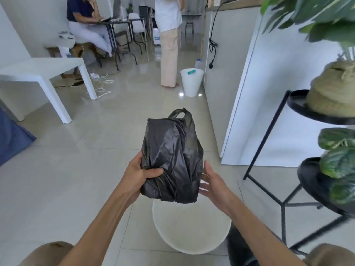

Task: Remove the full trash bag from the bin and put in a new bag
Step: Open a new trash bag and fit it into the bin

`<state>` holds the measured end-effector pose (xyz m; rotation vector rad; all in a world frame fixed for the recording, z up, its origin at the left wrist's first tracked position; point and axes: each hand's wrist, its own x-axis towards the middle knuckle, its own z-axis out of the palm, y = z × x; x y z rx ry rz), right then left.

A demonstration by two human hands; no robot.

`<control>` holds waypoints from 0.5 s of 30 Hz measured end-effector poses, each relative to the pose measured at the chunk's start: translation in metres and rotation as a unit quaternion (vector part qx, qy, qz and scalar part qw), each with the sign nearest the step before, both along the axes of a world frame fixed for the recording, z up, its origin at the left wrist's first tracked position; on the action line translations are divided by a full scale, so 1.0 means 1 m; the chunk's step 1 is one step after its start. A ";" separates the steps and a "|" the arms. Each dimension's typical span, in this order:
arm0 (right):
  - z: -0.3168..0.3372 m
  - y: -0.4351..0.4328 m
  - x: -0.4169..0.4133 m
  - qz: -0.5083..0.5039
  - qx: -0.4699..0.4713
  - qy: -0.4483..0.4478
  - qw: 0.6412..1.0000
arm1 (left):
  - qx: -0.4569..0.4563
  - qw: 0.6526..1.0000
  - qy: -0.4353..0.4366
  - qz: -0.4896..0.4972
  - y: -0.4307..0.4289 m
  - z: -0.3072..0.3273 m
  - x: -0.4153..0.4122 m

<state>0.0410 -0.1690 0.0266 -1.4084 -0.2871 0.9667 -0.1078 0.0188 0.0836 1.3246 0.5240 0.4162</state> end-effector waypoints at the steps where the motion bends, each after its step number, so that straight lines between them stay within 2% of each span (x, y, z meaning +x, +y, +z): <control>1: 0.003 0.000 0.001 0.016 0.058 0.059 0.996 | -0.015 1.000 0.009 -0.017 -0.006 -0.005 0.005; 4: 0.008 -0.006 0.000 0.002 0.150 0.172 0.974 | -0.042 0.996 0.037 -0.072 -0.019 -0.027 0.014; 6: 0.008 -0.011 0.001 -0.034 0.159 0.186 0.969 | -0.028 0.993 0.071 -0.084 -0.026 -0.043 0.020; 12: -0.002 -0.019 0.003 -0.175 0.057 0.065 0.981 | 0.129 0.972 0.166 -0.105 -0.036 -0.073 0.029; 15: -0.007 -0.022 0.002 -0.210 0.019 0.004 0.978 | 0.209 0.957 0.196 -0.044 -0.040 -0.068 0.031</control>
